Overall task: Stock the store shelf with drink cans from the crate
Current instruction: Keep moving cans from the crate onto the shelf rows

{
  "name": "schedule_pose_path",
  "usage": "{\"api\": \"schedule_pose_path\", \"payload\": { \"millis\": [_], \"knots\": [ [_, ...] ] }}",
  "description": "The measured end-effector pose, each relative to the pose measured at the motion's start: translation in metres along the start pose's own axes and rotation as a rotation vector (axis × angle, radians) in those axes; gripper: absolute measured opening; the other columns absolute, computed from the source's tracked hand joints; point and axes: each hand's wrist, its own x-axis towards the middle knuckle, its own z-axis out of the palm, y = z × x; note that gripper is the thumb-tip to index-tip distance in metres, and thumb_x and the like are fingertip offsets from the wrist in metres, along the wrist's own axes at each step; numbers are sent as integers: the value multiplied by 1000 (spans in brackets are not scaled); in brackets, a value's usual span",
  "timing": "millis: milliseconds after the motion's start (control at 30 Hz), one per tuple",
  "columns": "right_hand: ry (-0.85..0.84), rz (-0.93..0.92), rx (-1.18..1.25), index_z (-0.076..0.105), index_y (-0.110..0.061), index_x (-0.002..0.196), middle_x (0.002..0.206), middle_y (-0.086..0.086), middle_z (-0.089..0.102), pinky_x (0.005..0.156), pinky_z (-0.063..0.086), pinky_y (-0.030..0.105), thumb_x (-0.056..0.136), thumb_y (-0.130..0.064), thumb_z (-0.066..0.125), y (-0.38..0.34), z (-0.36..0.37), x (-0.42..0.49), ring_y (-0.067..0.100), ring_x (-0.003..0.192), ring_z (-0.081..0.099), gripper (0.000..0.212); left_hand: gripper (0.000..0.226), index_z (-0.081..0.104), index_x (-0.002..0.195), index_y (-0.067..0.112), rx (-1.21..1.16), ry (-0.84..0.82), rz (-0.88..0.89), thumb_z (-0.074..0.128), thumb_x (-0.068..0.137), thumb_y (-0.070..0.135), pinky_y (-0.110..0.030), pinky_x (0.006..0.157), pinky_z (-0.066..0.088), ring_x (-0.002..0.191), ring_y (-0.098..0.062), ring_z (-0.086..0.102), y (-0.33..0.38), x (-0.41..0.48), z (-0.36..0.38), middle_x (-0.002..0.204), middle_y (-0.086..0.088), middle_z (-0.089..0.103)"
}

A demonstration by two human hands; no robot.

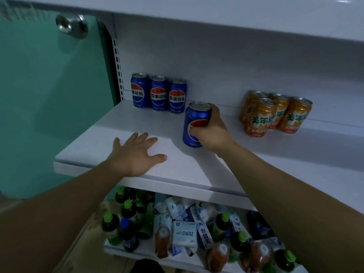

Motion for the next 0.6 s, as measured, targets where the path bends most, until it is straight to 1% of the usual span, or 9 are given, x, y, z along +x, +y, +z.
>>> {"api": "schedule_pose_path", "payload": {
  "millis": [67,133,200,333,433,600],
  "knots": [
    [30,-14,-31,43,-24,126,111,-4,59,82,49,29,73,-11,75,4,6,16,14,100,58,63,79,9,150,41,-7,12,-2,26,82,78,-55,116,-7,147,-12,-6,-1,0,0,160,11,-3],
    [64,-31,-62,40,-25,134,121,-1,57,88,49,31,72,-17,78,9,11,29,16,105,57,73,80,9,150,41,-13,9,1,26,82,79,-54,116,-7,147,-12,-6,-1,0,1,160,12,-3],
    [75,-58,-69,37,-24,138,126,-1,55,89,46,29,74,-19,79,12,16,42,14,107,55,76,80,9,150,41,-17,11,1,27,82,79,-54,116,-6,147,-11,-6,-1,1,2,160,12,-3],
    [105,-98,-65,35,-19,140,132,2,55,86,41,24,78,-20,77,16,22,65,15,112,55,75,80,8,150,41,-21,14,-2,27,82,78,-52,116,-7,147,-10,-7,-2,2,2,160,13,-4],
    [137,-89,-80,33,-18,141,133,2,55,85,40,23,80,-22,76,21,24,80,18,117,55,75,80,8,150,41,-31,9,-5,27,82,78,-52,116,-8,146,-9,-8,-2,3,1,160,13,-4],
    [163,-71,-135,29,-18,143,134,4,54,85,40,24,82,-23,74,26,24,97,21,118,55,76,80,7,150,41,-24,2,-7,27,82,78,-52,116,-9,146,-9,-9,-2,2,1,160,14,-5]
  ]
}}
